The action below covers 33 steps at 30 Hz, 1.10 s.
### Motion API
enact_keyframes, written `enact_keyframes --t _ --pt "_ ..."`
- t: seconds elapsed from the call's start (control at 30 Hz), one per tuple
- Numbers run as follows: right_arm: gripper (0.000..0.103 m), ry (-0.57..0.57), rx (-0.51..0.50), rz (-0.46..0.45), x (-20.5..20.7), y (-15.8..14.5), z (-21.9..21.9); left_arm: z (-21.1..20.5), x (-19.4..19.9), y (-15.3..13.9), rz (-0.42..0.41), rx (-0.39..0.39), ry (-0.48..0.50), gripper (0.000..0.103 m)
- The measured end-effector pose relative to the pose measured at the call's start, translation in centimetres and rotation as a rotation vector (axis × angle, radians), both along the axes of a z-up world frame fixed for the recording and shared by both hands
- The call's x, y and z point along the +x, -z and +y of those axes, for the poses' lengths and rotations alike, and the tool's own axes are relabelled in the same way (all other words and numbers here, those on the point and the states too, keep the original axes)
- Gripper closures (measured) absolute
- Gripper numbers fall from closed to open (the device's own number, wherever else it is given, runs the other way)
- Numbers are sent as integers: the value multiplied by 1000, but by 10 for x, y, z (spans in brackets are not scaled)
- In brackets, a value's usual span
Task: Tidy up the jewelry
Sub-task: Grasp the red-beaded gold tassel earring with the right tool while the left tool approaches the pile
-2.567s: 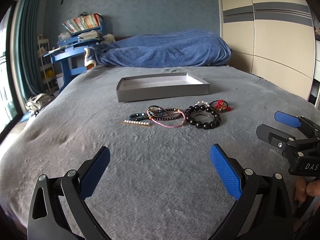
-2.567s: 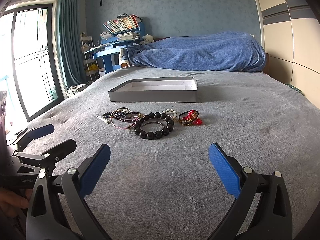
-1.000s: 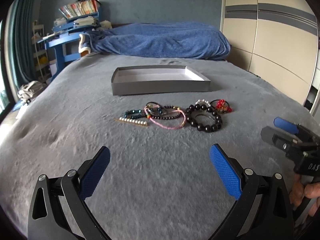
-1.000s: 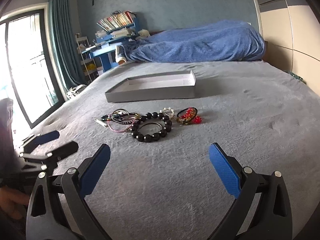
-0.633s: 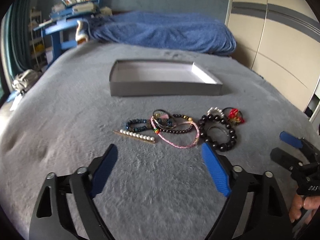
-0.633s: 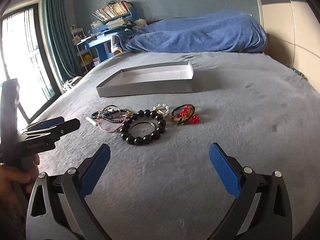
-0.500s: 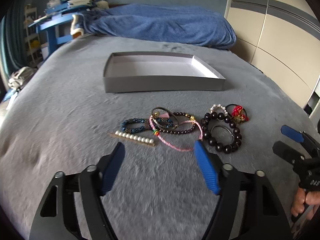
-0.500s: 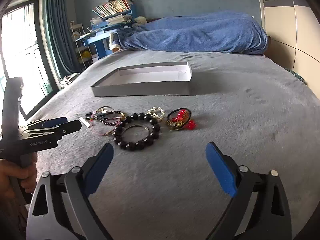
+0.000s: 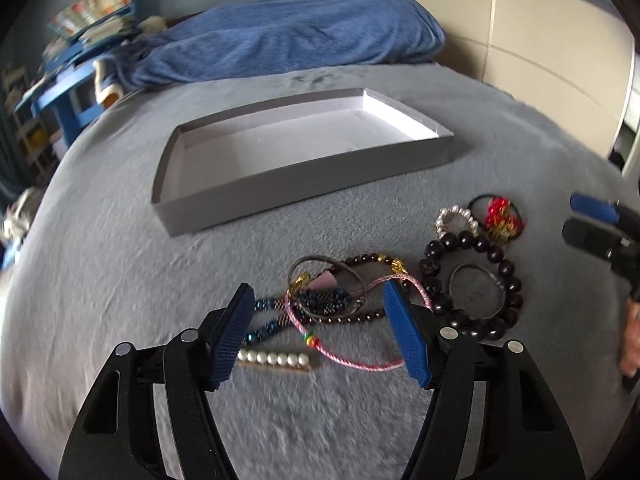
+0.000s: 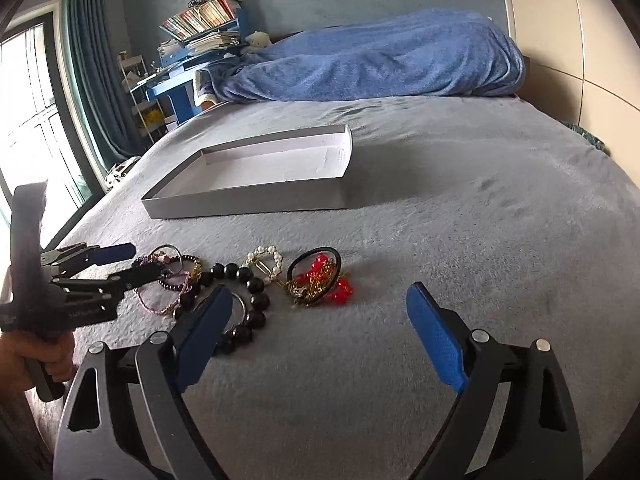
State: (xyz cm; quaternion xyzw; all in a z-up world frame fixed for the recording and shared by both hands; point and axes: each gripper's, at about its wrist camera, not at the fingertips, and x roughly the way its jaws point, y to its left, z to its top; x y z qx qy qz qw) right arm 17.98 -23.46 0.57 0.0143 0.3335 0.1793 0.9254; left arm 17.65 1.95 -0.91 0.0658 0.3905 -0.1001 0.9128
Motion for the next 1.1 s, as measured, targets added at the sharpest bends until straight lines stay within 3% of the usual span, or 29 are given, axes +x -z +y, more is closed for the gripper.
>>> enact_keyframes --t 0.27,0.33,0.4,0.67,0.77,1.1 --pt "15 -6 2 20 10 4 4 -6 18 13 41 51 39 35" --pt "15 -3 0 27 16 6 4 -6 19 15 44 52 40 42" --pt "15 -2 -2 31 22 8 5 -4 20 15 42 35 38 55" --pt "22 -7 -10 30 35 9 9 17 14 -2 8 -87 -3 55" --pt "26 3 -4 38 38 9 8 26 9 -10 -2 -122 -25 55" --pt "67 -7 -12 33 39 8 11 43 -17 -24 -3 -177 -78 55"
